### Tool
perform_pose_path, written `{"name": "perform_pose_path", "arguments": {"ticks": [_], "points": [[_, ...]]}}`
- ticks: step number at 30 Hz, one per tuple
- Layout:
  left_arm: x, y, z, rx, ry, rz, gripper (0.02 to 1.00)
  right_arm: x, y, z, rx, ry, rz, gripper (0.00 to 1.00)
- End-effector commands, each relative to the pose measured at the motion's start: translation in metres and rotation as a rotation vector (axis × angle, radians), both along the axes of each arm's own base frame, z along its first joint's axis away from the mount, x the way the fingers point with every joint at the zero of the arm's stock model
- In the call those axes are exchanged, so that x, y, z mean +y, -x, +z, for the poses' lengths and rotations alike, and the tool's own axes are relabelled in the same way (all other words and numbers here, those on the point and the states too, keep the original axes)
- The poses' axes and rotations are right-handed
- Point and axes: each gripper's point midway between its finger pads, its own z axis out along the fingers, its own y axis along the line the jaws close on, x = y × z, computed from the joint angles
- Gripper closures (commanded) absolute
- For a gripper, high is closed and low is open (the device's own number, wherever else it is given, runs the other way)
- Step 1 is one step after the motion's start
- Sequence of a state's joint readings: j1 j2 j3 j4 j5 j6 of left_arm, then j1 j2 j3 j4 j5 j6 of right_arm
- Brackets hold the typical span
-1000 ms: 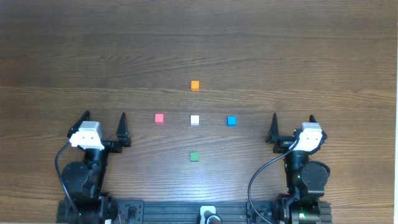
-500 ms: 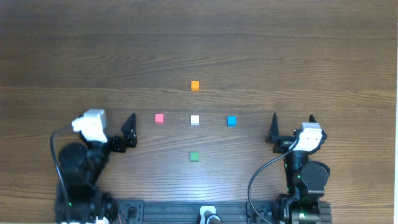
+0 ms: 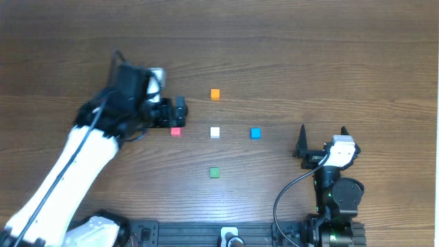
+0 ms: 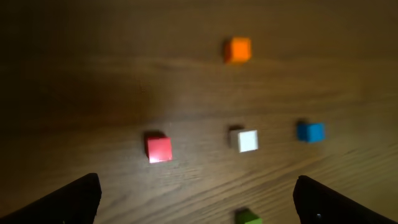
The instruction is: Stack Cubes
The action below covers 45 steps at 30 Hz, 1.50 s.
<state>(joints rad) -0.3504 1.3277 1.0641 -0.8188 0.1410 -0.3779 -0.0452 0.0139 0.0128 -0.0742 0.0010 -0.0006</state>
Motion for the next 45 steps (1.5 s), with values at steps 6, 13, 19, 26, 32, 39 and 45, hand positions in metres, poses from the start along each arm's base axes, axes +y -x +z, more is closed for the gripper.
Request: {"name": "perform_pose_path", "arguments": {"ticks": [6, 13, 19, 26, 32, 39, 45], "points": [[-0.006, -0.002, -0.079, 0.213, -0.184, 0.147, 0.02, 0.001, 0.0, -0.002, -0.001, 0.0, 0.008, 0.007], [-0.004, 0.004, -0.112, 0.311, -0.228, 0.176, 0.02, 0.001, 0.0, -0.002, -0.001, 0.0, 0.008, 0.009], [-0.003, 0.005, -0.126, 0.334, -0.265, 0.169, 0.04, 0.001, 0.0, -0.002, -0.001, 0.0, 0.008, 0.007], [-0.013, -0.003, -0.139, 0.289, -0.301, 0.068, 0.047, 0.001, 0.0, -0.002, -0.001, 0.0, 0.008, 0.007], [-0.013, -0.006, -0.14, 0.273, -0.318, 0.036, 0.056, 0.001, 0.0, -0.002, -0.001, 0.0, 0.008, 0.007], [-0.012, -0.006, -0.14, 0.264, -0.334, -0.004, 0.064, 0.001, 0.0, -0.002, -0.001, 0.0, 0.008, 0.007], [-0.008, -0.005, -0.143, 0.262, -0.341, 0.004, 0.132, 0.001, 0.0, -0.002, -0.001, 0.0, 0.008, 0.009]]}}
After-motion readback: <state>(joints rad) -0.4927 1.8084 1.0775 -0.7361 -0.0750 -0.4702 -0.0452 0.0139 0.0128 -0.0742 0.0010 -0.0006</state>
